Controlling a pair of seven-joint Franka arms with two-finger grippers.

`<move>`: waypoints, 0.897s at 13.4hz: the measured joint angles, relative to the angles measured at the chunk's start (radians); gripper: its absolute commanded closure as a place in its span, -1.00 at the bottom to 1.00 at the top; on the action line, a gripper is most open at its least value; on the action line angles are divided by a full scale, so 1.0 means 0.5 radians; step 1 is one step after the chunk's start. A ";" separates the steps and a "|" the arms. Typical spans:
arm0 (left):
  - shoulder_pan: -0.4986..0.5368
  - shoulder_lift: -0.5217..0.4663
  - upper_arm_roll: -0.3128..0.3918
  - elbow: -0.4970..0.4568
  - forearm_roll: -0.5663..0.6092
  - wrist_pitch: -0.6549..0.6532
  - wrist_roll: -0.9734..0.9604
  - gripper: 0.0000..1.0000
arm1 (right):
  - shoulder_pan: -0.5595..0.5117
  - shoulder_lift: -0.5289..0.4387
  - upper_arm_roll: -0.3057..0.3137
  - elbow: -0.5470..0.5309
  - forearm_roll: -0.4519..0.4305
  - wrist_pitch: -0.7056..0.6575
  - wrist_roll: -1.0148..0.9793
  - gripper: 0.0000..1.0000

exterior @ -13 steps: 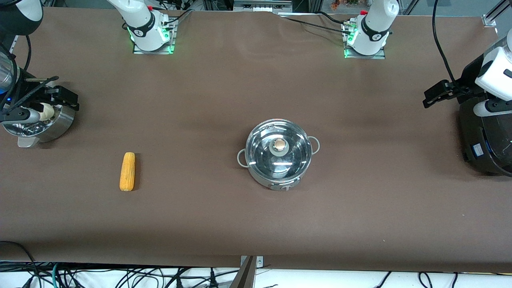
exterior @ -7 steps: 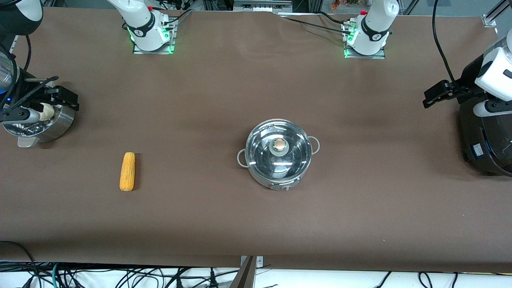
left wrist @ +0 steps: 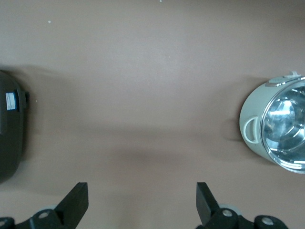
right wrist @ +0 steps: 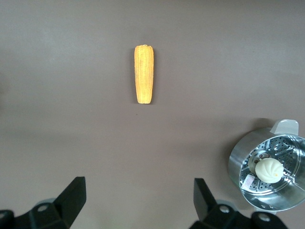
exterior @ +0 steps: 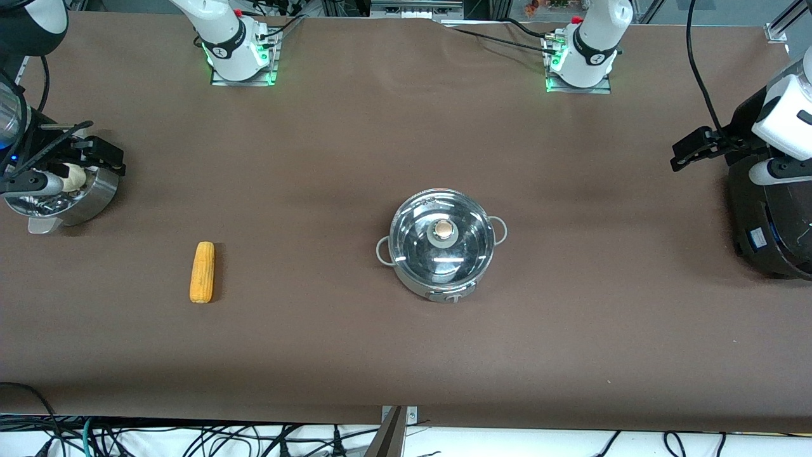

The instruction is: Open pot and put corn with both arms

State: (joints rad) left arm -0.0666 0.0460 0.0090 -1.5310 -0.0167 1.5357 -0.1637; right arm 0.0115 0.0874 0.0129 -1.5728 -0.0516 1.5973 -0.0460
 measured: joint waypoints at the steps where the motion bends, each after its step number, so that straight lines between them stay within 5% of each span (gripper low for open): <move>1: 0.001 0.000 0.003 0.000 0.000 0.000 0.026 -1.00 | 0.000 0.000 0.000 0.000 0.000 0.000 0.000 -1.00; 12: 0.007 0.000 0.007 0.000 0.000 0.000 0.056 -1.00 | -0.006 0.010 -0.001 0.011 -0.004 0.001 -0.001 -1.00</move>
State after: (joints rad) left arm -0.0631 0.0461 0.0124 -1.5310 -0.0165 1.5357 -0.1356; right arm 0.0086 0.0924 0.0124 -1.5671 -0.0535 1.5980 -0.0464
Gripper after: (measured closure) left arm 0.000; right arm 0.000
